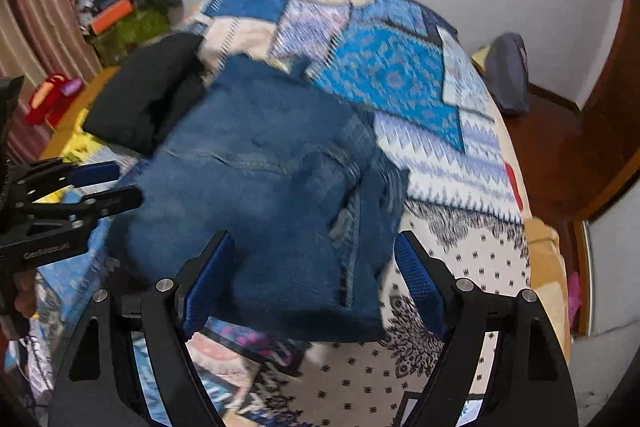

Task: Fold large clothes

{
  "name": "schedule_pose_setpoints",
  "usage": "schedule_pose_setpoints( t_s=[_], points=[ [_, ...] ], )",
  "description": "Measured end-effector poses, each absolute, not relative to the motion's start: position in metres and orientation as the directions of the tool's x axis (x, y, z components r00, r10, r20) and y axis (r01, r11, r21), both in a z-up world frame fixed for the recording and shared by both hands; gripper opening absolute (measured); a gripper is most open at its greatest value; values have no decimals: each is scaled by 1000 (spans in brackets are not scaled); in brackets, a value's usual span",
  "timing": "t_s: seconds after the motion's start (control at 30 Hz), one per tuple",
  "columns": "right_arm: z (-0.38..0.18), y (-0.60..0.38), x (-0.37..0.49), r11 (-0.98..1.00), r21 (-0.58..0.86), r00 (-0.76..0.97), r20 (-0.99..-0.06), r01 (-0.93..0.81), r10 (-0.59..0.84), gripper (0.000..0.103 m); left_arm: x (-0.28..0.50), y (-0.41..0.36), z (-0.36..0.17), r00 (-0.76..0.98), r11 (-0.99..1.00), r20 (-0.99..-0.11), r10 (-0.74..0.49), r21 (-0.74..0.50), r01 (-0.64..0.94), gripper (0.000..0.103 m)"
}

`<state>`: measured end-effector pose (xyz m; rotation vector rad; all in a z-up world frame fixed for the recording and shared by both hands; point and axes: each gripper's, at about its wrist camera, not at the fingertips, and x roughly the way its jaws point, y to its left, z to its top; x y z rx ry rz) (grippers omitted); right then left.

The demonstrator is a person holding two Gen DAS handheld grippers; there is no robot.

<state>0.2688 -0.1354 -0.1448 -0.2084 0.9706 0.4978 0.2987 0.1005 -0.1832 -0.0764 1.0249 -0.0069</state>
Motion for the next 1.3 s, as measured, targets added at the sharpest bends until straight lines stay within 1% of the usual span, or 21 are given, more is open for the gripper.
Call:
schedule_pose_setpoints(
  t_s=[0.07,0.1,0.17,0.23,0.3,0.43,0.5,0.57,0.67,0.77,0.83,1.07,1.2,1.3],
  points=[
    [-159,-147,275,881,81,432,-848,-466,306,79,296,101,-198,497,997,-866,-51,-72,-23,52],
    [-165,-155,277,889,102,417,-855,-447,307,79,295,100,-201,498,998,-866,-43,-64,-24,56],
    [-175,-169,279,889,173,380,-857,-425,348,80,292,97,-204,519,999,-855,-12,-30,-27,63],
    [-183,-179,277,886,228,357,-852,-403,382,80,289,93,-207,528,1000,-849,0,-15,-24,63],
    [-188,-186,272,883,247,357,-845,-399,397,80,286,91,-208,538,1000,-843,4,-11,-25,63],
    [-191,-191,261,885,242,373,-839,-398,397,80,279,93,-208,545,999,-839,-10,-32,-31,65],
    [-189,-192,259,886,243,371,-840,-395,396,80,276,96,-206,545,999,-838,-11,-36,-35,70],
    [-183,-192,258,890,230,377,-842,-394,385,80,271,98,-203,549,999,-836,-9,-32,-32,72],
    [-166,-190,254,902,160,435,-833,-401,341,80,264,101,-194,563,999,-826,0,-19,-28,73],
    [-148,-184,253,905,73,495,-817,-418,295,80,258,102,-182,589,999,-806,49,33,-37,72],
    [-138,-181,257,904,49,519,-805,-426,288,80,257,106,-173,610,998,-789,70,54,-44,72],
    [-125,-167,286,885,132,495,-787,-447,367,82,272,128,-156,647,995,-757,92,53,-79,73],
    [-135,-152,307,863,203,428,-801,-463,418,82,295,141,-163,622,997,-782,51,4,-77,75],
    [-152,-145,319,857,210,385,-825,-471,413,82,317,152,-178,573,993,-818,-47,-99,-61,75]
  ],
)
